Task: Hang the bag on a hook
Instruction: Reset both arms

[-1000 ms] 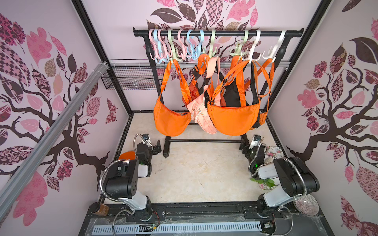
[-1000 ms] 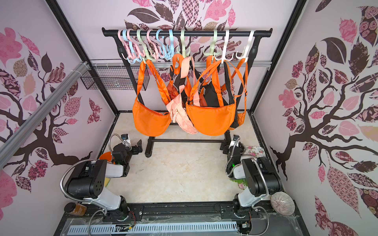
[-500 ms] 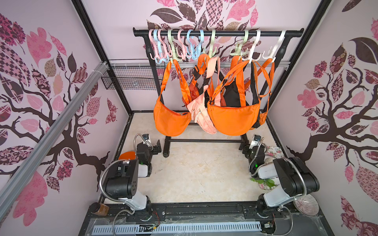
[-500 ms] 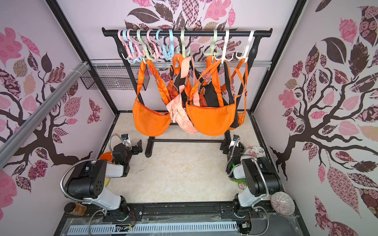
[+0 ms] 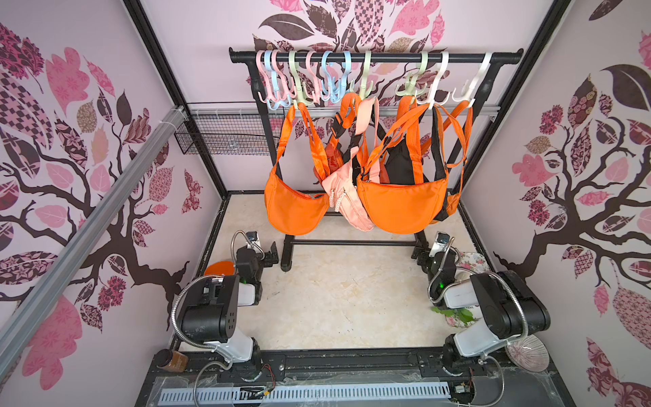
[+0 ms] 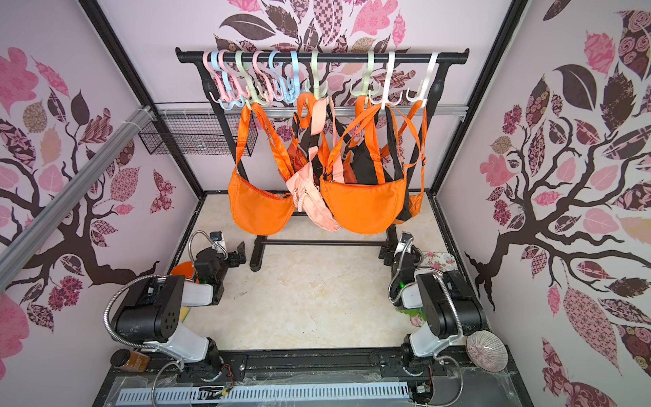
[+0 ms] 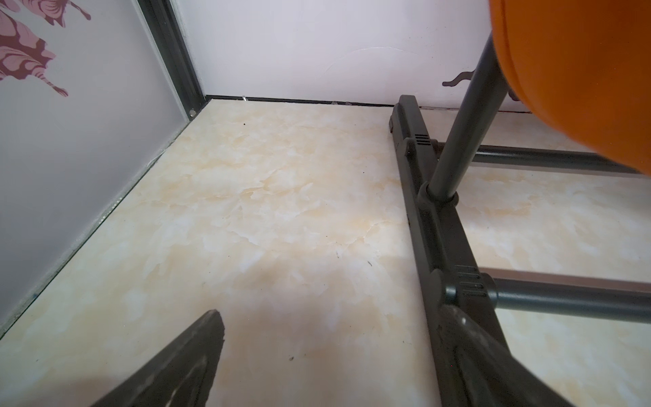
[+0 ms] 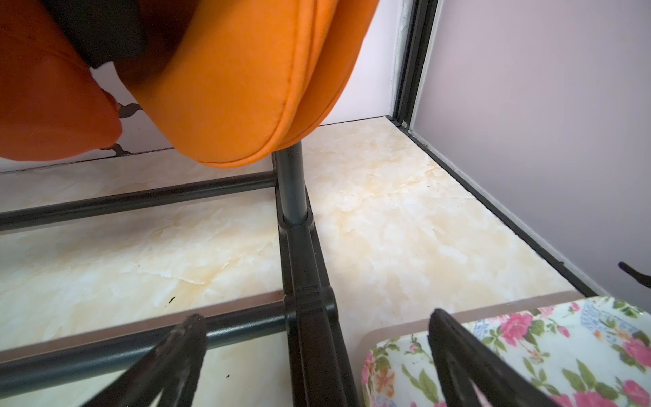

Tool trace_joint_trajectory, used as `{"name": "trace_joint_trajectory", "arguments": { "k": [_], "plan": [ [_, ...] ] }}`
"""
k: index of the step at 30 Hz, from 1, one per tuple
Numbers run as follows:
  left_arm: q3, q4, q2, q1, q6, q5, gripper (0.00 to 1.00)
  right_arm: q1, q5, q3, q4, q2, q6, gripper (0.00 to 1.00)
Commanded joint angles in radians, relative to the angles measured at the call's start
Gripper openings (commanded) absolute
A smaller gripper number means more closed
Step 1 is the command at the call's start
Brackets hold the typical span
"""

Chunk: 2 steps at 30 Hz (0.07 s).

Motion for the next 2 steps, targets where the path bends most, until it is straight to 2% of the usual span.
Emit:
{"name": "trace_joint_trajectory", "arguments": {
  "k": [1, 2],
  "plan": [
    [0.017, 0.025, 0.002, 0.003, -0.003, -0.003, 0.98, -0.003, -0.004, 0.001, 0.015, -0.011, 0.002, 1.0],
    [0.013, 0.026, 0.0, 0.004, -0.003, -0.003, 0.98, -0.003, -0.004, 0.0, 0.015, -0.011, 0.002, 1.0]
  ]
}}
